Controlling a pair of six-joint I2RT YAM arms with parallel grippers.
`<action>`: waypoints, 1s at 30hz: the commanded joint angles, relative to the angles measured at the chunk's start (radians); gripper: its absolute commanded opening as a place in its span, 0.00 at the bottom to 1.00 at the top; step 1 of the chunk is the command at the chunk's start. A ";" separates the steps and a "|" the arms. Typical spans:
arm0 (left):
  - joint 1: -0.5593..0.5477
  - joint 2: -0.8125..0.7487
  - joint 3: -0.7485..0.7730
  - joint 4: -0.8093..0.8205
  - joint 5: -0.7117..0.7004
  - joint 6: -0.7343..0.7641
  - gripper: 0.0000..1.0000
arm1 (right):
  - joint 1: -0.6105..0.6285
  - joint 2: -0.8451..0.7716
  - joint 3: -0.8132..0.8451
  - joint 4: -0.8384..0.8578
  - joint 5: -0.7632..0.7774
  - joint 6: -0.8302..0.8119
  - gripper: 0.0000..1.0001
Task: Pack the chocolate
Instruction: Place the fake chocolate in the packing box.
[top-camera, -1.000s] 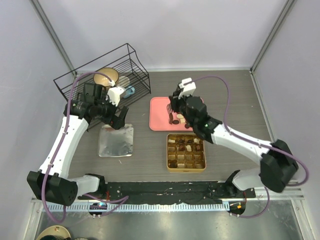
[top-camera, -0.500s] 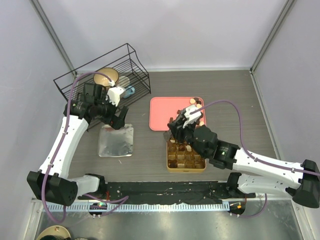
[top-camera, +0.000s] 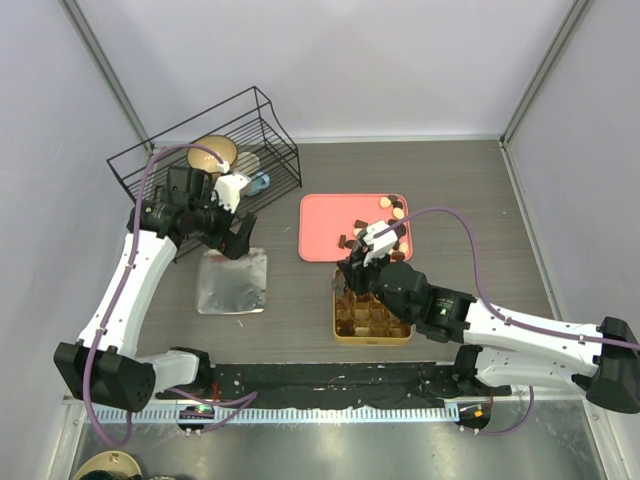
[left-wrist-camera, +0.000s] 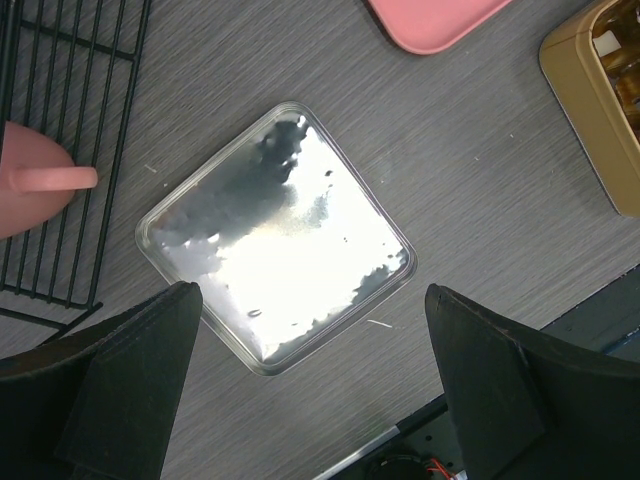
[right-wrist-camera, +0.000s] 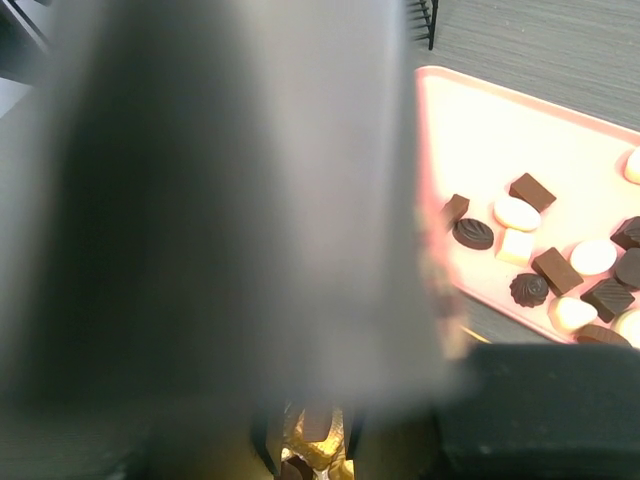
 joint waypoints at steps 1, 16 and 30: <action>0.005 -0.011 0.032 -0.014 0.008 -0.011 1.00 | 0.007 -0.020 0.001 0.015 0.016 0.022 0.23; 0.005 -0.017 0.034 -0.031 0.014 -0.005 1.00 | 0.007 -0.070 -0.003 -0.006 0.040 0.033 0.41; 0.006 -0.017 0.040 -0.030 0.016 -0.011 1.00 | -0.144 0.071 0.109 0.158 0.094 -0.151 0.20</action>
